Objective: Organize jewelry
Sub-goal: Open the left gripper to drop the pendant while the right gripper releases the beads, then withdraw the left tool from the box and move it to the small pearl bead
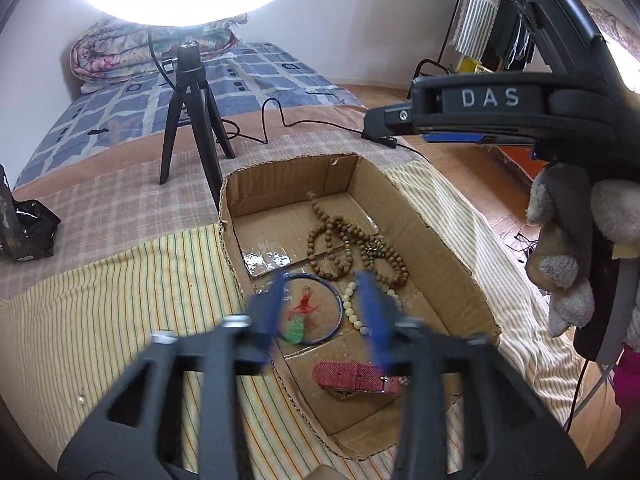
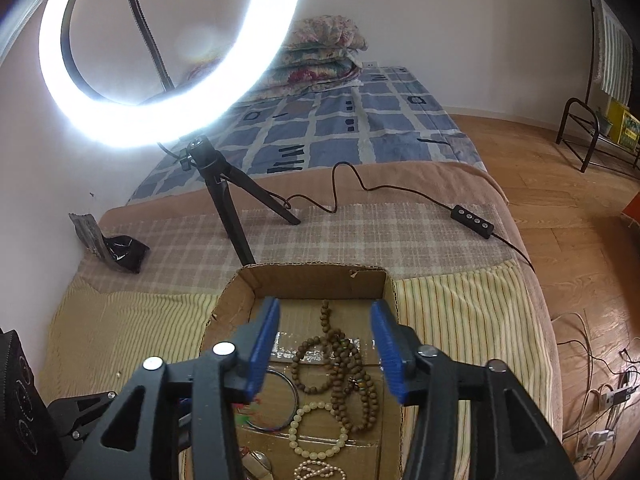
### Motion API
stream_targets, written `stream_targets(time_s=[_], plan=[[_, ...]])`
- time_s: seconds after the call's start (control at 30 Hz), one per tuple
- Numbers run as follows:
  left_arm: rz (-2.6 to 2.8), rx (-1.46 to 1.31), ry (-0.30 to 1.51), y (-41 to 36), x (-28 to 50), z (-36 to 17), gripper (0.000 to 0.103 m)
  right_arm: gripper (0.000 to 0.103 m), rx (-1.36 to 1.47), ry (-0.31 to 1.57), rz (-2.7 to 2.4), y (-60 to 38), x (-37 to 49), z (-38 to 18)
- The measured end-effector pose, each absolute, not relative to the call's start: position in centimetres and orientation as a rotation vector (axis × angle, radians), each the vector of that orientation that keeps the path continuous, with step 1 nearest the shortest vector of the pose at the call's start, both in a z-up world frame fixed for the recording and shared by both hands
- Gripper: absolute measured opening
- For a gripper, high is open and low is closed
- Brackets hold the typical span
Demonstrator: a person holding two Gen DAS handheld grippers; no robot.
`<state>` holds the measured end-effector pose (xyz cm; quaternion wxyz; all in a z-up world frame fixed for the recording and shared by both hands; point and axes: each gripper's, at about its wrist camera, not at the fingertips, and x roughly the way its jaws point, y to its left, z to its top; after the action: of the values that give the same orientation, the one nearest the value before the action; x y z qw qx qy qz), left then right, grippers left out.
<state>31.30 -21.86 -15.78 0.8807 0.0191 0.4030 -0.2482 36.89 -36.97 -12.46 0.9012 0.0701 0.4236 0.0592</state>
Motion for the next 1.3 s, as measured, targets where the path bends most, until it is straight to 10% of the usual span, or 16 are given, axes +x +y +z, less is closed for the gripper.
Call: stream_targets(time_s=[0.23, 1.3], plan=[[-0.489, 0.081, 0.812, -21.8, 30.1, -15.3, 0.079, 0.101, 0.161, 0.829, 0.051, -37.2, 35.8, -11.1], [-0.439, 0.057, 0.724, -12.5, 23.0, -10.0, 0.079, 0.102, 0.073, 0.658, 0.001, -32.8, 24.2, -5.2]])
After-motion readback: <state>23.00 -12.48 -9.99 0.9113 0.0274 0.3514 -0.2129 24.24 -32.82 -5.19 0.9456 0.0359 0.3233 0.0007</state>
